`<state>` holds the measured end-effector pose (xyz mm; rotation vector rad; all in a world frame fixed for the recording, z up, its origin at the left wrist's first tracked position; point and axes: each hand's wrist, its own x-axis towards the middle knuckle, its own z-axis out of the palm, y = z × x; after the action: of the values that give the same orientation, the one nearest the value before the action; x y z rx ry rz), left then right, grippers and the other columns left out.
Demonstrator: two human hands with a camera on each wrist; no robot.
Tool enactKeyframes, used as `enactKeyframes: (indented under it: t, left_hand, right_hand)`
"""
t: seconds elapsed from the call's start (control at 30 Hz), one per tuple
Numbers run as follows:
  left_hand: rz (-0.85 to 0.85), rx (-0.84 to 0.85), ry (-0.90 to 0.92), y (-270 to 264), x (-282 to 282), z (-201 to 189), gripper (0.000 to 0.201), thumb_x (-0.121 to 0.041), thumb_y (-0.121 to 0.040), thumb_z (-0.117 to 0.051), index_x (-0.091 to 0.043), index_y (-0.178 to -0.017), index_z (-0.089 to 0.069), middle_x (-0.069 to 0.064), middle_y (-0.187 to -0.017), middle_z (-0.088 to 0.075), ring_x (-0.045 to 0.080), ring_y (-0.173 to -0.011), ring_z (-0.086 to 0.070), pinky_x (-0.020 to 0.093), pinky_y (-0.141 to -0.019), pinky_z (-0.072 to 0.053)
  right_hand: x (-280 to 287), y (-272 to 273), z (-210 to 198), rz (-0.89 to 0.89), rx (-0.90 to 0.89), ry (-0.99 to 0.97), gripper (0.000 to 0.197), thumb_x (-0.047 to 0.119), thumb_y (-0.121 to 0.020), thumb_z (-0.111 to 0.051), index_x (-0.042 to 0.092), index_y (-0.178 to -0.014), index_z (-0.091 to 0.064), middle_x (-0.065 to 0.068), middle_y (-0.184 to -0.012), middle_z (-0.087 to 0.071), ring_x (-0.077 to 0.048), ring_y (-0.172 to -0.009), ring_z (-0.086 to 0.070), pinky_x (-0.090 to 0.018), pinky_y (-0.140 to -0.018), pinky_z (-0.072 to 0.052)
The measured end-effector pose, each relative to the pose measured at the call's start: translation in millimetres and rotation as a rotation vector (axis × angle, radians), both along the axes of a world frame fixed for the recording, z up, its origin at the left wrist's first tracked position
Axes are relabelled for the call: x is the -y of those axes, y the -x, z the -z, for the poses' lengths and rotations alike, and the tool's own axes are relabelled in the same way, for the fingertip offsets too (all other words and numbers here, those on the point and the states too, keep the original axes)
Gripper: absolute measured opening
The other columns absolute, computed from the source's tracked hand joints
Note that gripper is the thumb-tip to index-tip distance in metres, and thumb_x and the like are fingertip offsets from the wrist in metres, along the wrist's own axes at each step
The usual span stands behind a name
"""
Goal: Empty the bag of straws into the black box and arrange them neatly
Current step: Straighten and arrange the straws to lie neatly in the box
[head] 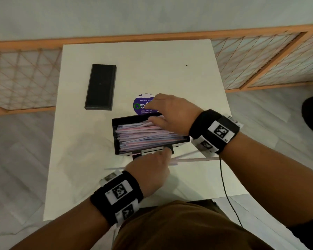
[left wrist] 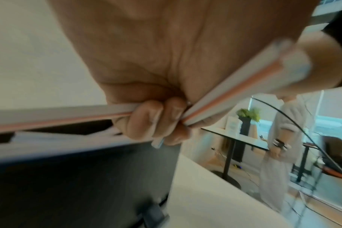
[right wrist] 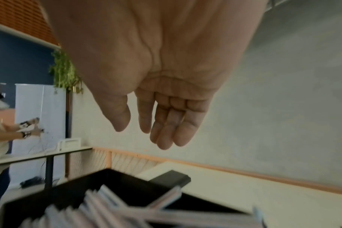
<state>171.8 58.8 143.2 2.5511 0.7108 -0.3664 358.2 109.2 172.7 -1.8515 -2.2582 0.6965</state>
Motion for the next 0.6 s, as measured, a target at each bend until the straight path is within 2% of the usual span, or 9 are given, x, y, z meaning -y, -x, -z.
enactKeyframes:
  t: [0.1, 0.2, 0.27, 0.33, 0.4, 0.43, 0.5, 0.6]
  left_hand:
    - [-0.098, 0.072, -0.011, 8.6, -30.6, -20.7, 0.004, -0.024, -0.102, -0.039, -0.02, -0.102, -0.038, -0.005, -0.082, -0.049, 0.021, -0.067, -0.051, 0.039, -0.064, -0.048]
    - [-0.149, 0.091, -0.07, 8.8, -67.1, -28.9, 0.011, -0.029, -0.1, -0.039, -0.021, -0.107, -0.043, -0.003, -0.091, -0.056, 0.02, -0.072, -0.058, 0.038, -0.066, -0.05]
    - [-0.181, 0.066, -0.097, 3.1, -84.8, -28.1, 0.009, -0.028, -0.102, -0.042, -0.02, -0.104, -0.042, 0.001, -0.095, -0.057, 0.023, -0.075, -0.057, 0.038, -0.067, -0.049]
    - [-0.181, 0.014, -0.11, -5.6, -95.4, -22.1, 0.009, -0.026, -0.103, -0.044, -0.02, -0.099, -0.039, 0.004, -0.095, -0.058, 0.024, -0.074, -0.056, 0.036, -0.064, -0.043]
    - [-0.178, -0.034, -0.074, -14.9, -99.9, -13.6, 0.009, -0.025, -0.103, -0.046, -0.018, -0.101, -0.042, 0.005, -0.098, -0.058, 0.023, -0.076, -0.056, 0.034, -0.065, -0.042]
    - [-0.172, -0.053, -0.05, -18.0, -100.3, -8.5, 0.009, -0.025, -0.102, -0.049, -0.017, -0.104, -0.045, 0.005, -0.101, -0.057, 0.023, -0.079, -0.057, 0.035, -0.067, -0.045]
    - [-0.165, -0.058, 0.0, -21.8, -98.7, -0.2, 0.017, -0.025, -0.098, -0.055, -0.016, -0.111, -0.047, 0.006, -0.11, -0.054, 0.025, -0.085, -0.059, 0.041, -0.076, -0.053]
    - [-0.2, 0.004, 0.067, -20.3, -95.1, 1.6, 0.033, -0.022, -0.092, -0.06, -0.017, -0.12, -0.045, 0.006, -0.119, -0.048, 0.025, -0.087, -0.059, 0.045, -0.079, -0.056]
  right_hand:
    - [4.6, -9.7, -26.0, 0.037, -0.009, 0.041, 0.043, 0.051, -0.101, -0.05, 0.024, -0.133, -0.062, -0.001, -0.124, -0.064, -0.018, -0.1, -0.062, -0.036, -0.088, -0.05]
    - [11.3, -14.5, -37.3, -0.002, 0.011, 0.148, 0.065, 0.076, -0.091, -0.036, 0.027, -0.121, -0.065, 0.003, -0.11, -0.068, -0.018, -0.093, -0.064, -0.041, -0.085, -0.053]
    - [16.2, -17.0, -33.4, -0.041, 0.05, 0.218, 0.07, 0.083, -0.086, -0.032, 0.029, -0.117, -0.064, 0.006, -0.104, -0.068, -0.017, -0.091, -0.063, -0.041, -0.083, -0.054]
    - [19.2, -19.3, -23.0, -0.05, 0.105, 0.247, 0.052, 0.069, -0.093, -0.042, 0.03, -0.12, -0.062, 0.006, -0.108, -0.067, -0.018, -0.094, -0.063, -0.042, -0.085, -0.053]
    - [19.3, -20.7, -10.0, -0.044, 0.173, 0.216, 0.032, 0.046, -0.1, -0.047, 0.03, -0.124, -0.062, 0.003, -0.113, -0.066, -0.021, -0.099, -0.063, -0.04, -0.086, -0.052]
    - [19.1, -20.4, -3.6, -0.045, 0.21, 0.196, 0.029, 0.038, -0.102, -0.045, 0.03, -0.124, -0.062, 0.002, -0.113, -0.066, -0.022, -0.099, -0.063, -0.038, -0.084, -0.051]
    - [20.2, -20.2, 8.6, -0.042, 0.246, 0.182, 0.03, 0.032, -0.104, -0.042, 0.034, -0.126, -0.062, 0.002, -0.11, -0.065, -0.022, -0.097, -0.064, -0.035, -0.081, -0.05]
    - [25.2, -22.9, 27.8, -0.041, 0.22, 0.151, 0.032, 0.031, -0.1, -0.045, 0.038, -0.127, -0.061, 0.001, -0.118, -0.066, -0.025, -0.102, -0.066, -0.042, -0.083, -0.056]
